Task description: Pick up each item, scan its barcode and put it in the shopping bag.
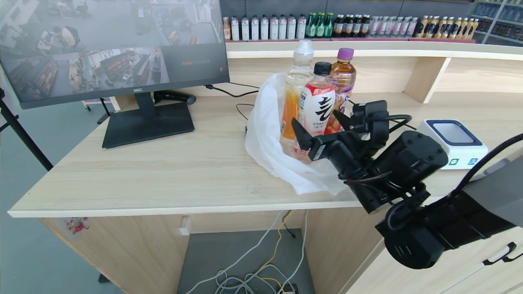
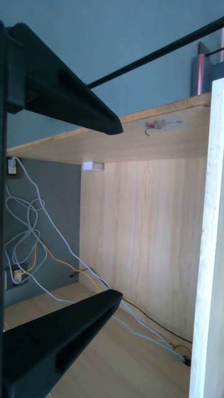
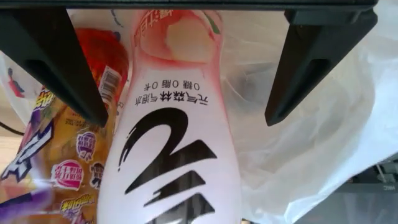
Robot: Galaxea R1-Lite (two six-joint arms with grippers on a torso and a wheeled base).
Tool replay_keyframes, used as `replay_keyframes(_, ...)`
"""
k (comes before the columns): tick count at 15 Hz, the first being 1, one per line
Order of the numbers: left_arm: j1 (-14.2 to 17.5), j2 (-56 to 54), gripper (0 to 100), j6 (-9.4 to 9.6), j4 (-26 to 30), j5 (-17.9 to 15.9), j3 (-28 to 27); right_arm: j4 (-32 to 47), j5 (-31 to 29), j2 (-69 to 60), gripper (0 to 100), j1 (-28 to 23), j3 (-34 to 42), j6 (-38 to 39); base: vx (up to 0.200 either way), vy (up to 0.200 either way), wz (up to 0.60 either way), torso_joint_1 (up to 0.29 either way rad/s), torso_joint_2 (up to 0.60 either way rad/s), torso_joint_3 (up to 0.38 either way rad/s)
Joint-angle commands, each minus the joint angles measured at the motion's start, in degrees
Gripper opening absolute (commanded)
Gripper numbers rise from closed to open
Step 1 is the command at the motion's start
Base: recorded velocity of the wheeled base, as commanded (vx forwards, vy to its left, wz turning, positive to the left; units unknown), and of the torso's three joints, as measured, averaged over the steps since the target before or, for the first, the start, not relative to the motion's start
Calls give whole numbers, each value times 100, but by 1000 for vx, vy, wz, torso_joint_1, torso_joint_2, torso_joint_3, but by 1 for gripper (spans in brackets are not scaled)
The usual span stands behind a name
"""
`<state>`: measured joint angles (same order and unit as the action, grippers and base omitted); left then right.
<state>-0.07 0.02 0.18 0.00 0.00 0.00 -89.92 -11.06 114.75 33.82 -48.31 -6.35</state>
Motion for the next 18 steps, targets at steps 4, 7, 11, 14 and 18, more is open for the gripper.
replay_keyframes(4, -1, -2, 100, -1, 0, 0, 0, -8, -2, -1359, 100, 213, 1236, -15, 0, 0, 0, 0, 0, 0)
replay_keyframes(7, -1, -2, 100, -1, 0, 0, 0, -8, -2, -2440, 100, 204, 2441, -77, 0, 0, 0, 0, 0, 0)
replay_keyframes(11, -1, -2, 100, -1, 0, 0, 0, -8, -2, -4215, 100, 90, 4567, -165, 0, 0, 0, 0, 0, 0)
replay_keyframes(14, -1, -2, 100, -1, 0, 0, 0, -8, -63, -4892, 100, -130, 4831, -173, 0, 0, 0, 0, 0, 0)
replay_keyframes(18, -1, -2, 100, 17, 0, 0, 0, 2901, -54, -6861, 100, -165, 4831, -173, 0, 0, 0, 0, 0, 0)
